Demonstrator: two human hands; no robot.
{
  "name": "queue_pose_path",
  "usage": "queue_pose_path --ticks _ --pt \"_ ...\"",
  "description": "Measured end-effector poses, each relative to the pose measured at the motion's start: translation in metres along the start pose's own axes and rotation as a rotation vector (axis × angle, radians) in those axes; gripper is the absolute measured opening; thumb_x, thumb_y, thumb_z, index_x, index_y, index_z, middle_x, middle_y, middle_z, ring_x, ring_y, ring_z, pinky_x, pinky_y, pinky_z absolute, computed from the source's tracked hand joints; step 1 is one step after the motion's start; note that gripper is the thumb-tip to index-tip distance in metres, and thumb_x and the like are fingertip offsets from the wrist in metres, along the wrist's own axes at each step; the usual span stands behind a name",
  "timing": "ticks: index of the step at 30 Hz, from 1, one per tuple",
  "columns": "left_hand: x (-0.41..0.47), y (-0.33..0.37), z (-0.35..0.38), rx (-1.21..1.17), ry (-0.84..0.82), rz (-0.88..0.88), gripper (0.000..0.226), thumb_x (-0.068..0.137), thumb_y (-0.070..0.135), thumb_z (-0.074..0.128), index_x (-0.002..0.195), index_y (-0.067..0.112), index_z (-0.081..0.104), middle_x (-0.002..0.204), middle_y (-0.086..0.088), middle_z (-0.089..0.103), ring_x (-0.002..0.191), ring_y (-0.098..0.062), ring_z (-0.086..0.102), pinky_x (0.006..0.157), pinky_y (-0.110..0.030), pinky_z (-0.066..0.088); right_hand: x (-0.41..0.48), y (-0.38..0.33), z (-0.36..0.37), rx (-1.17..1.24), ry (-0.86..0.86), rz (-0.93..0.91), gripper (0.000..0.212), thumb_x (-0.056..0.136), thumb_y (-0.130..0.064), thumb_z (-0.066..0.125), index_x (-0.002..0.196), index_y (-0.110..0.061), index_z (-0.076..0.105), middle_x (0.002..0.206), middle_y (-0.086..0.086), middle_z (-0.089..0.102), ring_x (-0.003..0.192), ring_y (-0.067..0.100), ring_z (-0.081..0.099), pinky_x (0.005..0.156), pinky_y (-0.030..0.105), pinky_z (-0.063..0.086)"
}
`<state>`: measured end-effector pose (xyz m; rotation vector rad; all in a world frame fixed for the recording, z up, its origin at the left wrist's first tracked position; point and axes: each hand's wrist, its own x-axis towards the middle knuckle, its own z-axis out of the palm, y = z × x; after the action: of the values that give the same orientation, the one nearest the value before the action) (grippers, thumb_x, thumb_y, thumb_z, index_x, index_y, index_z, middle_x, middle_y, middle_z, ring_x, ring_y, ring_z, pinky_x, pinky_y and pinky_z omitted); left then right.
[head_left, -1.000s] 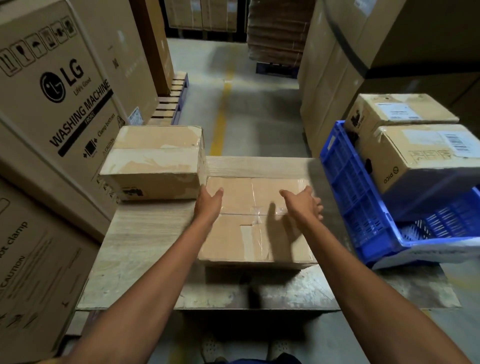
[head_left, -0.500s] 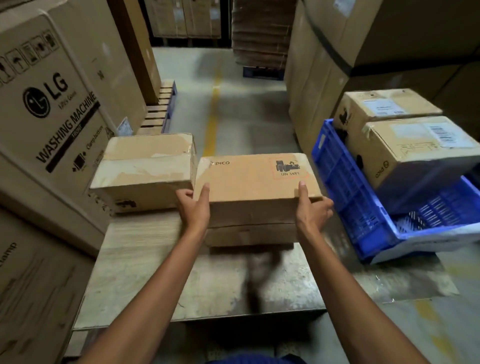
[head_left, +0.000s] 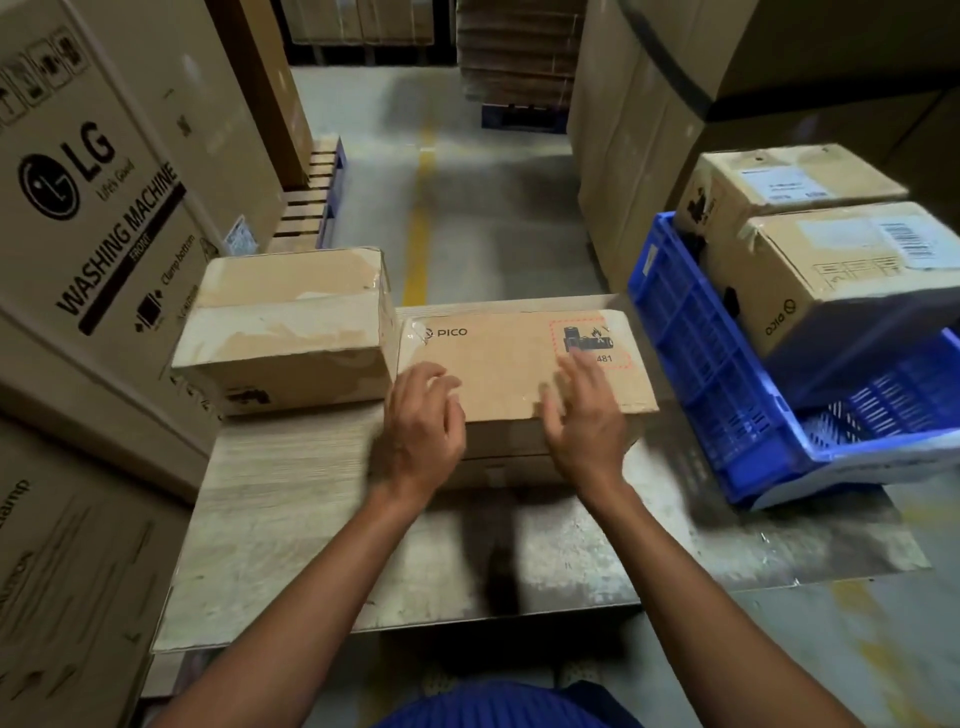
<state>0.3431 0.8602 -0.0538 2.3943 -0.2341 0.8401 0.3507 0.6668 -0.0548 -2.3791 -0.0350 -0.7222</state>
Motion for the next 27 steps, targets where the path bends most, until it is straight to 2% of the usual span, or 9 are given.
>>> queue_pose_path --ticks 2,5,10,12,15,18,21,25,27 --pt "-0.010 0.003 0.002 0.047 -0.083 0.040 0.026 0.090 0.014 0.054 0.108 0.003 0.069 0.115 -0.016 0.065 0.112 -0.035 0.059 0.097 -0.044 0.046 -0.005 -0.013 0.014 -0.008 -0.071 -0.189 0.032 0.092 -0.020 0.061 0.119 -0.003 0.067 0.124 0.017 0.065 0.112 0.035 0.063 0.095 0.046 0.052" --pt "-0.024 0.001 0.005 0.206 -0.202 0.065 0.039 0.097 0.027 0.045 0.121 0.007 0.067 0.130 -0.014 0.063 0.126 -0.034 0.055 0.103 -0.046 0.044 -0.016 -0.021 0.027 -0.166 -0.153 -0.308 0.030 0.092 -0.022 0.058 0.117 -0.012 0.069 0.123 0.010 0.065 0.118 0.029 0.061 0.096 0.043 0.047" --pt "0.003 0.005 -0.001 0.240 -0.259 0.067 0.022 0.090 0.021 0.051 0.099 0.013 0.069 0.100 -0.005 0.064 0.094 -0.029 0.060 0.078 -0.040 0.047 0.000 -0.023 0.021 -0.326 -0.248 -0.334 0.025 0.088 -0.034 0.050 0.099 -0.018 0.065 0.105 0.003 0.061 0.095 0.027 0.057 0.077 0.040 0.041" --pt "0.021 0.001 0.000 0.268 -0.341 0.066 0.016 0.088 0.016 0.056 0.098 0.012 0.069 0.099 -0.006 0.062 0.094 -0.029 0.059 0.077 -0.041 0.047 0.021 -0.028 0.018 -0.392 -0.335 -0.326 0.023 0.091 -0.038 0.050 0.096 -0.018 0.061 0.100 0.004 0.058 0.090 0.027 0.052 0.071 0.039 0.038" --pt "0.035 -0.002 0.003 0.278 -0.562 0.002 0.043 0.098 0.022 0.046 0.139 0.012 0.054 0.150 -0.013 0.045 0.142 -0.034 0.037 0.115 -0.044 0.034 0.042 -0.031 0.021 -0.431 -0.472 -0.278 0.033 0.095 -0.044 0.045 0.112 -0.020 0.059 0.117 0.007 0.056 0.106 0.027 0.052 0.083 0.043 0.041" --pt "0.037 0.002 0.007 0.366 -0.671 -0.031 0.059 0.105 0.038 0.027 0.159 0.015 0.019 0.168 -0.008 0.007 0.155 -0.025 0.003 0.125 -0.041 0.007 0.041 -0.028 0.026 -0.428 -0.647 -0.247 0.064 0.096 -0.051 0.019 0.148 -0.020 0.041 0.159 0.013 0.033 0.147 0.033 0.029 0.115 0.051 0.026" --pt "0.045 0.009 0.007 0.424 -0.718 -0.047 0.059 0.105 0.039 0.026 0.159 0.015 0.019 0.167 -0.010 0.012 0.154 -0.028 0.009 0.125 -0.042 0.010 0.044 -0.028 0.027 -0.430 -0.716 -0.224 0.071 0.095 -0.053 0.013 0.156 -0.021 0.031 0.166 0.010 0.022 0.153 0.031 0.018 0.120 0.050 0.017" --pt "0.065 0.023 0.014 0.511 -0.735 -0.082 0.051 0.100 0.034 0.037 0.146 0.014 0.039 0.153 -0.014 0.038 0.140 -0.033 0.033 0.111 -0.048 0.032 0.068 -0.029 0.017 -0.444 -0.754 -0.311 0.054 0.101 -0.048 0.035 0.149 -0.022 0.040 0.159 0.008 0.035 0.145 0.029 0.032 0.113 0.046 0.030" --pt "0.070 0.033 0.020 0.483 -0.742 -0.104 0.048 0.099 0.031 0.039 0.143 0.013 0.042 0.152 -0.015 0.038 0.140 -0.033 0.033 0.110 -0.051 0.032 0.079 -0.027 0.009 -0.429 -0.794 -0.330 0.050 0.102 -0.043 0.040 0.148 -0.023 0.045 0.157 0.005 0.040 0.142 0.027 0.037 0.113 0.047 0.030"
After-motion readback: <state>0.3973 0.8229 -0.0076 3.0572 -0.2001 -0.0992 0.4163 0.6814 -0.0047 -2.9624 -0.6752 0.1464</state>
